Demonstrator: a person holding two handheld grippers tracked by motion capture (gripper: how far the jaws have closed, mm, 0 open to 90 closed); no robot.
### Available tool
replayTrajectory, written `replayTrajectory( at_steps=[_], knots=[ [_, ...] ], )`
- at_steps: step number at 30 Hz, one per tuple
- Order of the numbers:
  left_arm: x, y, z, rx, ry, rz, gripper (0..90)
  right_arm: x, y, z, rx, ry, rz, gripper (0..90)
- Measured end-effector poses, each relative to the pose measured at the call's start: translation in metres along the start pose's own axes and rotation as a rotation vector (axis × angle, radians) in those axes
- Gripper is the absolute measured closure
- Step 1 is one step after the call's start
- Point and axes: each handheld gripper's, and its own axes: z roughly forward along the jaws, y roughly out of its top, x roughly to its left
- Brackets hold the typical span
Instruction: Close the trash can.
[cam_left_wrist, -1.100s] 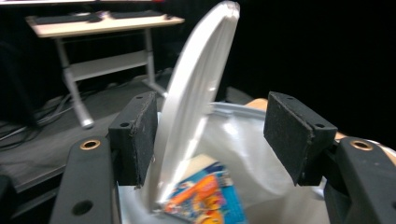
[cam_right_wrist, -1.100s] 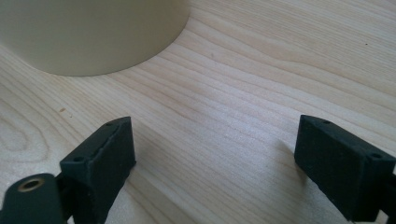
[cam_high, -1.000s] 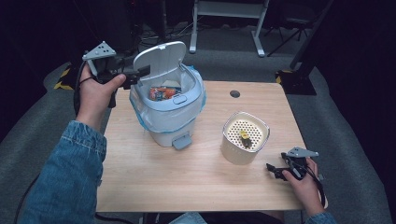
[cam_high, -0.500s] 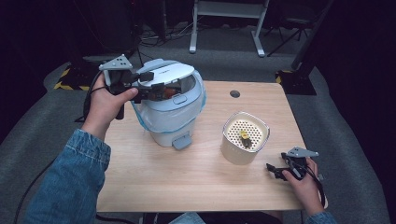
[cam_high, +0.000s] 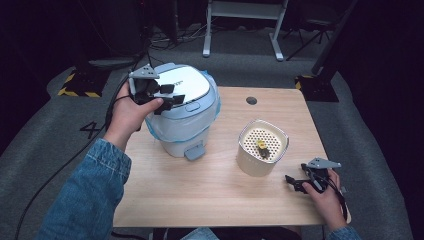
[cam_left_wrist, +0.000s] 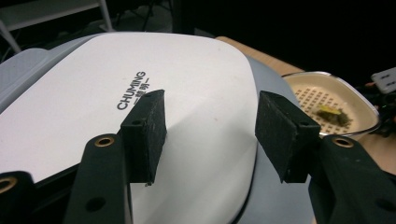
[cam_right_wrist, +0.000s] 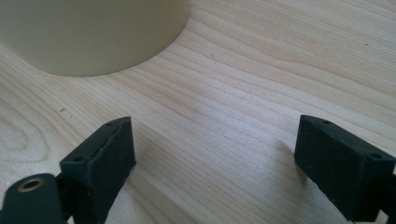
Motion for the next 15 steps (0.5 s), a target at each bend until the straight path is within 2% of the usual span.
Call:
replayTrajectory(
  at_steps=[3, 5, 11, 15],
  knots=[
    [-0.0022, 0.0018, 0.0034, 0.007, 0.041, 0.034, 43.0, 0.0, 0.0, 0.0, 0.0, 0.0, 0.0, 12.3],
    [-0.0037, 0.0025, 0.0045, 0.014, 0.054, 0.046, 42.9, 0.0, 0.0, 0.0, 0.0, 0.0, 0.0, 12.4],
    [-0.0059, 0.0028, 0.0099, 0.002, 0.07, 0.043, 43.4, 0.0, 0.0, 0.0, 0.0, 0.0, 0.0, 12.4],
    [-0.0066, 0.0039, 0.01, 0.014, 0.077, 0.049, 44.3, 0.0, -0.0001, 0.0, 0.0, 0.0, -0.001, 12.4]
  ],
)
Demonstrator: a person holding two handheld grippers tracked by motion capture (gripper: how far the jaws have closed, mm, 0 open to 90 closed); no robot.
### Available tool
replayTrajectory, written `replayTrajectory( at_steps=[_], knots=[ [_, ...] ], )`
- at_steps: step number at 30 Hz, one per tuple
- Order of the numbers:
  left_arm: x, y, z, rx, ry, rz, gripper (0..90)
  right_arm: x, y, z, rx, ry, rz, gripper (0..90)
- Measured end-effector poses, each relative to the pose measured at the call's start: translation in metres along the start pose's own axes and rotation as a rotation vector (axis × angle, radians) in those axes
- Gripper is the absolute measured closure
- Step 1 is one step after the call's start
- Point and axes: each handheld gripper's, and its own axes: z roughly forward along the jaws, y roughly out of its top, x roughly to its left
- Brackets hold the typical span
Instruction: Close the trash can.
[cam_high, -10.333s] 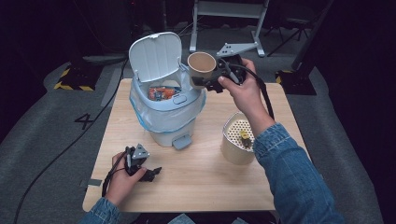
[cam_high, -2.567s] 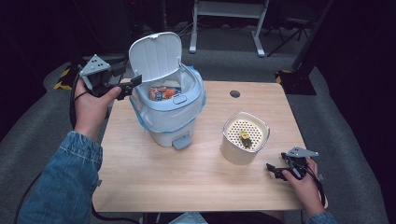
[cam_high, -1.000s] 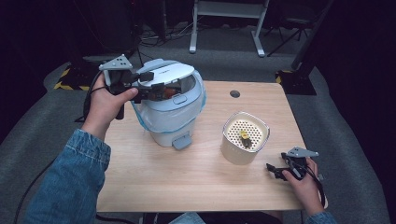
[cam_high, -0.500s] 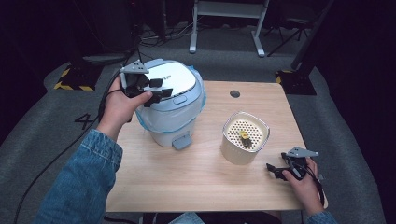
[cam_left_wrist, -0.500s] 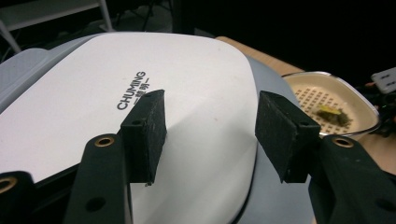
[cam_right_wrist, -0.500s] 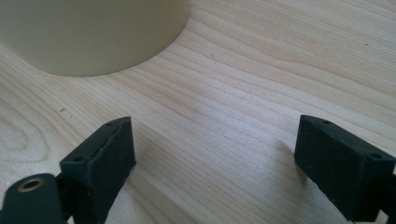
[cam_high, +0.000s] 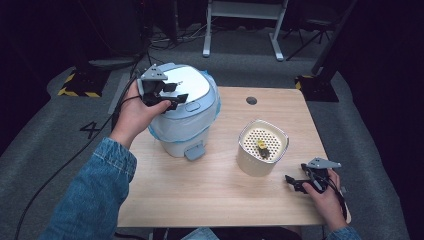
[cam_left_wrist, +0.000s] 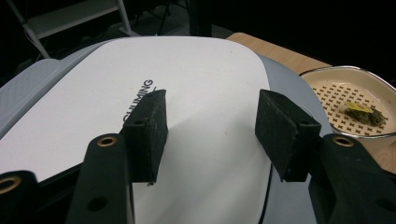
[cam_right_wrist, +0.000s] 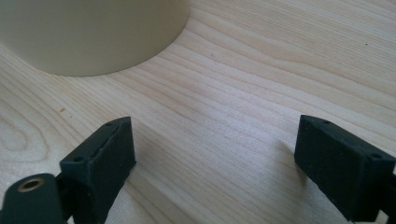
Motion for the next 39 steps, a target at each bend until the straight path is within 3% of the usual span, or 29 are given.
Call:
replayTrajectory(
  at_steps=[2, 4, 8, 9, 10, 11, 12, 14, 19, 25, 30, 39],
  knots=[
    [0.0, 0.001, 0.0, 0.023, 0.006, 0.01, 47.4, 0.0, 0.0, 0.0, 0.0, 0.0, 0.0, 12.4],
    [-0.004, 0.003, 0.001, 0.039, 0.039, 0.04, 48.0, 0.0, 0.0, 0.0, -0.001, 0.0, -0.001, 12.4],
    [-0.004, 0.001, 0.003, 0.018, 0.025, 0.03, 47.2, 0.0, 0.0, 0.0, -0.001, 0.0, -0.001, 12.4],
    [-0.003, 0.001, 0.003, 0.012, 0.03, 0.031, 45.4, 0.0, 0.0, 0.0, -0.001, 0.0, -0.001, 12.4],
    [-0.004, 0.0, 0.001, 0.011, 0.035, 0.029, 34.4, 0.0, 0.0, 0.0, 0.0, 0.0, 0.0, 12.4],
    [-0.004, 0.0, 0.001, 0.011, 0.035, 0.029, 32.2, 0.0, 0.0, 0.0, 0.0, 0.0, 0.0, 12.4],
    [-0.003, 0.0, -0.004, -0.03, 0.006, 0.003, 30.6, 0.0, 0.0, 0.0, 0.0, 0.001, 0.0, 12.4],
    [-0.004, 0.0, -0.007, -0.05, -0.001, -0.001, 27.6, 0.0, 0.0, 0.0, 0.0, 0.001, 0.0, 12.3],
    [-0.014, -0.002, -0.025, -0.069, -0.047, 0.03, 27.2, -0.001, 0.0, 0.0, 0.001, 0.011, -0.008, 12.3],
    [-0.034, -0.015, -0.041, -0.051, -0.052, 0.057, 25.7, -0.003, 0.001, 0.001, 0.0, 0.027, -0.023, 12.0],
    [-0.046, -0.031, -0.055, -0.048, -0.052, 0.041, 25.4, -0.003, 0.001, 0.001, -0.001, 0.029, -0.023, 12.0],
    [-0.054, -0.055, -0.067, -0.034, -0.029, 0.013, 25.2, -0.004, 0.001, 0.001, 0.0, 0.034, -0.028, 12.0]
  ],
)
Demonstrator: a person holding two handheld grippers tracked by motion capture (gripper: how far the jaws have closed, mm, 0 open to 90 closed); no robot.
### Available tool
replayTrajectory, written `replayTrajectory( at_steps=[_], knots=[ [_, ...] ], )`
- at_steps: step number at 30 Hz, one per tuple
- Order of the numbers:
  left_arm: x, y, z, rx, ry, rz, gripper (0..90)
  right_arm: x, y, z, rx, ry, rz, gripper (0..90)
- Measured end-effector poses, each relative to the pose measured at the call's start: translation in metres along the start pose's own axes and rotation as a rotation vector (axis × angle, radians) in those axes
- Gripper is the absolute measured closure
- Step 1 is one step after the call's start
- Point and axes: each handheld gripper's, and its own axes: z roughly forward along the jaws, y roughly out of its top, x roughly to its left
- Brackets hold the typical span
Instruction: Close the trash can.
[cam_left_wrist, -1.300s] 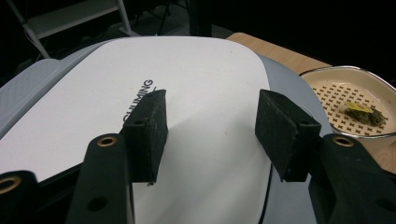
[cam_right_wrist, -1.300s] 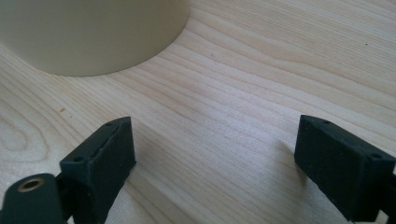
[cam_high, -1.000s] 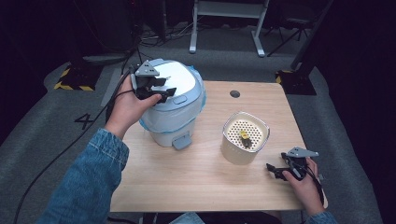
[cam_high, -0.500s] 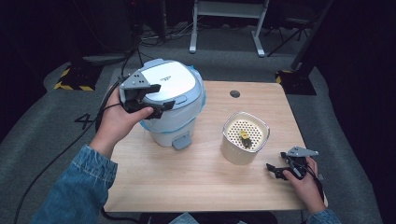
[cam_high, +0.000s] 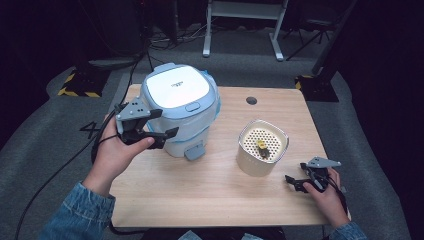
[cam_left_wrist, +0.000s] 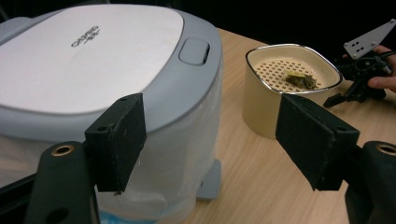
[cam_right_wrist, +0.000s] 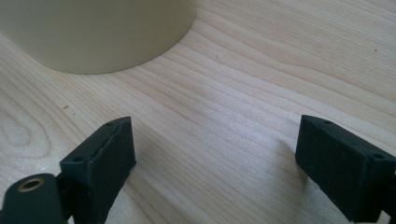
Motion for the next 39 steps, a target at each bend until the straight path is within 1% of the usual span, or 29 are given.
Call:
replayTrajectory(
  at_steps=[5, 10, 14, 15, 17, 19, 20, 22, 23, 24, 25, 26, 28, 29, 30, 31, 32, 33, 35, 37, 38, 39],
  knots=[
    [-0.004, -0.016, -0.006, 0.001, 0.012, -0.016, 23.6, 0.0, 0.0, 0.0, 0.0, 0.0, 0.0, 12.1],
    [-0.004, -0.036, -0.009, 0.0, 0.013, -0.04, 22.1, 0.0, 0.0, 0.0, 0.0, 0.0, 0.0, 12.0],
    [-0.001, -0.055, -0.012, 0.004, 0.032, -0.051, 21.6, 0.0, 0.0, 0.0, 0.0, -0.001, 0.0, 12.0],
    [0.001, -0.064, -0.012, 0.012, 0.039, -0.055, 21.4, 0.0, 0.0, 0.0, 0.0, -0.001, 0.0, 12.0],
    [0.002, -0.067, -0.012, 0.012, 0.041, -0.057, 20.9, 0.0, 0.0, 0.0, 0.0, -0.002, -0.001, 12.0],
    [0.005, -0.079, -0.013, 0.005, 0.049, -0.072, 20.9, 0.0, 0.0, 0.0, 0.0, -0.002, 0.0, 12.0],
    [0.007, -0.088, -0.012, 0.002, 0.058, -0.085, 20.9, 0.0, 0.0, 0.0, 0.0, -0.002, 0.0, 12.0],
    [0.009, -0.096, -0.01, 0.008, 0.061, -0.094, 21.0, 0.0, 0.0, 0.0, 0.0, -0.002, 0.0, 12.1],
    [0.009, -0.096, -0.01, 0.008, 0.061, -0.094, 21.0, 0.0, 0.0, 0.0, 0.0, -0.002, 0.0, 12.1],
    [0.01, -0.105, -0.008, 0.012, 0.065, -0.107, 21.0, 0.0, 0.0, 0.0, 0.0, -0.002, 0.0, 12.0],
    [0.01, -0.105, -0.008, 0.012, 0.065, -0.107, 21.0, 0.0, 0.0, 0.0, 0.0, -0.002, 0.0, 12.1],
    [0.01, -0.112, -0.006, 0.015, 0.064, -0.118, 21.0, 0.0, 0.0, 0.0, 0.0, -0.003, 0.0, 12.1],
    [0.011, -0.119, -0.004, 0.026, 0.059, -0.116, 21.1, 0.0, 0.0, 0.0, 0.0, -0.004, 0.0, 12.2],
    [0.011, -0.119, -0.004, 0.026, 0.059, -0.116, 21.0, 0.0, 0.0, 0.0, -0.001, -0.004, 0.0, 12.2],
    [0.012, -0.125, -0.002, 0.034, 0.055, -0.131, 20.9, 0.0, 0.0, 0.0, -0.001, -0.004, 0.0, 12.3],
    [0.012, -0.125, -0.002, 0.034, 0.055, -0.131, 20.9, 0.0, 0.0, 0.0, -0.001, -0.004, 0.0, 12.3],
    [0.013, -0.128, -0.001, 0.044, 0.052, -0.143, 20.9, 0.001, 0.0, 0.0, -0.001, -0.005, 0.0, 12.3],
    [0.013, -0.131, 0.0, 0.055, 0.054, -0.147, 20.8, 0.001, 0.0, 0.0, -0.001, -0.005, 0.0, 12.3],
    [0.015, -0.139, 0.004, 0.068, 0.064, -0.17, 20.6, 0.001, 0.0, 0.0, -0.001, -0.005, 0.0, 12.3],
    [0.015, -0.141, 0.004, 0.076, 0.063, -0.174, 20.5, 0.001, 0.0, 0.0, -0.001, -0.005, 0.0, 12.3],
    [0.016, -0.149, 0.009, 0.091, 0.064, -0.189, 20.4, 0.001, 0.0, 0.0, -0.001, -0.005, 0.001, 12.3],
    [0.016, -0.153, 0.011, 0.103, 0.067, -0.194, 20.4, 0.001, 0.0, 0.0, -0.001, -0.005, 0.001, 12.3]
  ],
)
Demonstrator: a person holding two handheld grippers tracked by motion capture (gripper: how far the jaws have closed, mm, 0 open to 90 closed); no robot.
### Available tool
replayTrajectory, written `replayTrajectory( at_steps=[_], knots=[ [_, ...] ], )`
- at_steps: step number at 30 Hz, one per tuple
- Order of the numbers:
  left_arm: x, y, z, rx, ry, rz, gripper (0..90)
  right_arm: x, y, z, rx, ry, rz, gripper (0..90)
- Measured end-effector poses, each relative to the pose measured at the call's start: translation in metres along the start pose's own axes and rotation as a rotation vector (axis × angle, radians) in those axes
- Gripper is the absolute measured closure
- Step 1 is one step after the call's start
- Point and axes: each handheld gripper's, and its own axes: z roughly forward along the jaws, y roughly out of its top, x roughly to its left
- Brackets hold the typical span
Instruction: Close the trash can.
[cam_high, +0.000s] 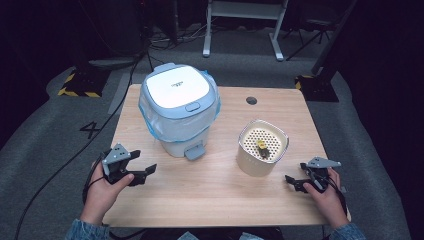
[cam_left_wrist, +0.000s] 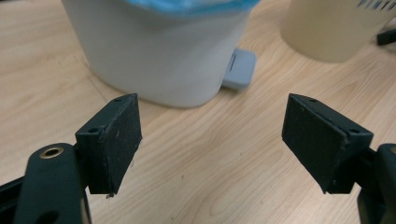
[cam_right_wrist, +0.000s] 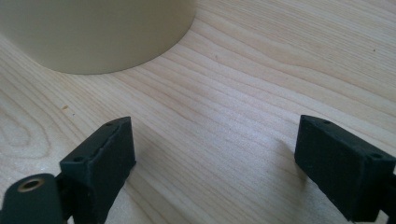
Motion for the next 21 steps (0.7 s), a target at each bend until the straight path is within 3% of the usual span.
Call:
replayTrajectory(
  at_steps=[9, 21],
  knots=[
    [0.007, -0.023, 0.02, 0.063, 0.016, -0.006, 19.5, 0.0, 0.0, 0.0, 0.0, 0.0, 0.0, 12.3],
    [0.007, -0.044, 0.037, 0.189, 0.04, 0.065, 19.3, 0.0, 0.0, 0.0, 0.0, 0.0, 0.0, 12.3]
  ],
)
